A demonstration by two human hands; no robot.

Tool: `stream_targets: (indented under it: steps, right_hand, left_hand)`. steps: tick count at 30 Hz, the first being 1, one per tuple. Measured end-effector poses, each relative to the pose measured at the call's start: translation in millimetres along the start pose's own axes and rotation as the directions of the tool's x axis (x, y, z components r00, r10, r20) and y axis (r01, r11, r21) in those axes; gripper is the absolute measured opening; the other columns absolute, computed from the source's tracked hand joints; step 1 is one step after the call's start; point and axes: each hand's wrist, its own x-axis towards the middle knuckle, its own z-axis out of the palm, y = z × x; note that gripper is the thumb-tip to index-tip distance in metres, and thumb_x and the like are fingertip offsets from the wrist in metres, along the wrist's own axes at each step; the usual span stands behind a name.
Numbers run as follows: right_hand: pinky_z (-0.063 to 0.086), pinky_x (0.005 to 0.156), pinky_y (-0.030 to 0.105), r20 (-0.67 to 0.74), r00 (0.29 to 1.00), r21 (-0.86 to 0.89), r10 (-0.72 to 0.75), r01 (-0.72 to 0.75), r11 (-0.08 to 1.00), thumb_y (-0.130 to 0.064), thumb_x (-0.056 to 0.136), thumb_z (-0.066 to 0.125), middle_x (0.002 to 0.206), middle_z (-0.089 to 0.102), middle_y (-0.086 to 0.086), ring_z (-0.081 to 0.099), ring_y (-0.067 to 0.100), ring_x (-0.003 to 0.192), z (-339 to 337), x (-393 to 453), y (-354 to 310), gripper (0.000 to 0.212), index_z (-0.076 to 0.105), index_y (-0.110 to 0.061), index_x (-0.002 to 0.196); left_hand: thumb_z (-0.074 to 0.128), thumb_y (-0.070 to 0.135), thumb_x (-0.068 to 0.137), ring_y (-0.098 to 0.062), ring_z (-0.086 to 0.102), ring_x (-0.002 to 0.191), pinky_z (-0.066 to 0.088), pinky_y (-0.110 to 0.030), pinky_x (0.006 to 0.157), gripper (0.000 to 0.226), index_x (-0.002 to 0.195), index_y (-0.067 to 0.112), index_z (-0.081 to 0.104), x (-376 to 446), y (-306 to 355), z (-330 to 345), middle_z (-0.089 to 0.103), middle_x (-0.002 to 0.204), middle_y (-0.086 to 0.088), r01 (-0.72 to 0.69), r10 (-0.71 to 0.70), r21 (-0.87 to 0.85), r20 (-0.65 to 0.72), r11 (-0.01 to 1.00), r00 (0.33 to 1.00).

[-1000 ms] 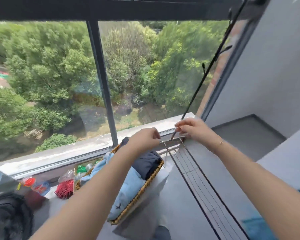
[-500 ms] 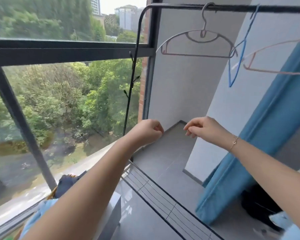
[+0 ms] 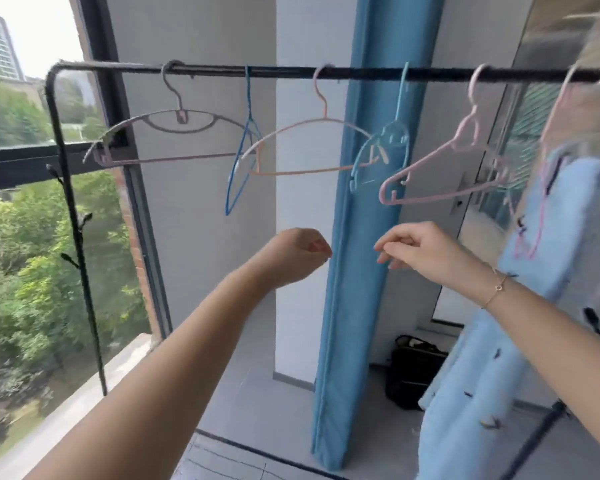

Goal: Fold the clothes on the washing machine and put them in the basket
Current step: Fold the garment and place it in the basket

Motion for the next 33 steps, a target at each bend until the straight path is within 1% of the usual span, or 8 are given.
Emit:
stream_targets:
  steps: [4, 7, 10, 14, 17, 23, 28, 33]
  right_hand:
    - [0.044, 0.056, 0.006, -0.103, 0.995, -0.002, 0.010, -0.010, 1.000, 0.003, 0.092, 0.051, 0.081, 0.070, 0.012, 0.059, -0.005, 0.053, -61, -11, 26, 0.021, 0.069, -0.006, 0.089]
    - [0.052, 0.066, 0.016, -0.195, 0.981, 0.033, -0.014, 0.021, 0.999, 0.001, 0.091, 0.051, 0.081, 0.073, 0.005, 0.064, 0.004, 0.065, -103, -20, 42, 0.029, 0.069, -0.019, 0.081]
    - [0.056, 0.069, 0.022, -0.263, 0.961, 0.135, -0.082, 0.121, 0.984, 0.006, 0.092, 0.048, 0.078, 0.073, 0.003, 0.067, 0.011, 0.070, -137, -34, 34, 0.034, 0.070, -0.017, 0.081]
    - [0.056, 0.070, 0.020, -0.456, 0.874, 0.096, -0.169, 0.237, 0.967, 0.008, 0.089, 0.047, 0.077, 0.073, 0.006, 0.068, 0.012, 0.072, -199, -53, 36, 0.033, 0.072, -0.012, 0.084]
    - [0.053, 0.069, 0.015, -0.554, 0.814, -0.019, -0.174, 0.197, 0.980, 0.005, 0.087, 0.050, 0.084, 0.072, 0.006, 0.065, 0.006, 0.073, -231, -49, 54, 0.029, 0.072, -0.013, 0.086]
    - [0.058, 0.077, 0.025, -0.515, 0.857, 0.122, 0.010, 0.061, 0.991, -0.009, 0.092, 0.057, 0.102, 0.071, 0.010, 0.065, 0.011, 0.084, -266, -30, 98, 0.015, 0.072, -0.012, 0.096]
    - [0.052, 0.078, 0.026, -0.394, 0.919, 0.173, 0.033, 0.039, 0.984, -0.016, 0.094, 0.058, 0.089, 0.068, 0.008, 0.061, 0.013, 0.078, -266, -8, 111, 0.017, 0.071, -0.006, 0.098]
    - [0.043, 0.070, 0.030, -0.255, 0.962, 0.467, 0.098, 0.034, 0.884, -0.033, 0.077, 0.064, 0.081, 0.051, 0.010, 0.048, 0.020, 0.077, -266, 8, 119, 0.024, 0.067, -0.011, 0.084]
  left_hand:
    - [0.053, 0.013, 0.087, -0.020, 0.066, 0.095, 0.052, -0.028, 0.078, 0.018, 0.091, 0.021, 0.068, 41, 52, 49, 0.068, 0.094, 0.002, -0.087, 0.087, 0.003, 0.056, 0.996, 0.995]
    - [0.053, 0.010, 0.088, -0.022, 0.066, 0.096, 0.052, -0.028, 0.076, 0.018, 0.094, 0.015, 0.069, 70, 99, 85, 0.070, 0.099, -0.002, -0.152, 0.154, -0.023, 0.086, 0.988, 0.984]
    - [0.054, 0.007, 0.088, -0.017, 0.064, 0.092, 0.043, -0.018, 0.070, 0.020, 0.098, 0.009, 0.071, 88, 129, 100, 0.071, 0.100, -0.006, -0.222, 0.224, -0.064, 0.021, 0.973, 0.974]
    - [0.052, 0.008, 0.086, -0.018, 0.066, 0.094, 0.051, -0.025, 0.086, 0.021, 0.089, 0.018, 0.070, 110, 169, 120, 0.072, 0.095, -0.001, -0.256, 0.250, -0.141, -0.059, 0.956, 0.966]
    - [0.049, 0.009, 0.087, -0.014, 0.066, 0.093, 0.052, -0.025, 0.084, 0.025, 0.094, 0.019, 0.071, 116, 191, 130, 0.072, 0.097, 0.000, -0.278, 0.268, -0.167, -0.077, 0.946, 0.960]
    - [0.051, 0.010, 0.088, -0.008, 0.067, 0.088, 0.052, -0.022, 0.082, 0.024, 0.085, 0.027, 0.067, 118, 230, 141, 0.071, 0.091, 0.011, -0.328, 0.294, -0.235, -0.167, 0.915, 0.941]
    - [0.050, 0.013, 0.090, -0.012, 0.067, 0.090, 0.055, -0.036, 0.090, 0.022, 0.093, 0.020, 0.070, 111, 263, 134, 0.068, 0.087, 0.011, -0.400, 0.312, -0.274, -0.314, 0.875, 0.897]
    - [0.060, 0.035, 0.091, -0.009, 0.063, 0.100, 0.051, -0.033, 0.095, 0.031, 0.118, 0.020, 0.063, 102, 290, 149, 0.066, 0.113, 0.008, -0.376, 0.368, -0.071, -0.102, 0.924, 0.924]
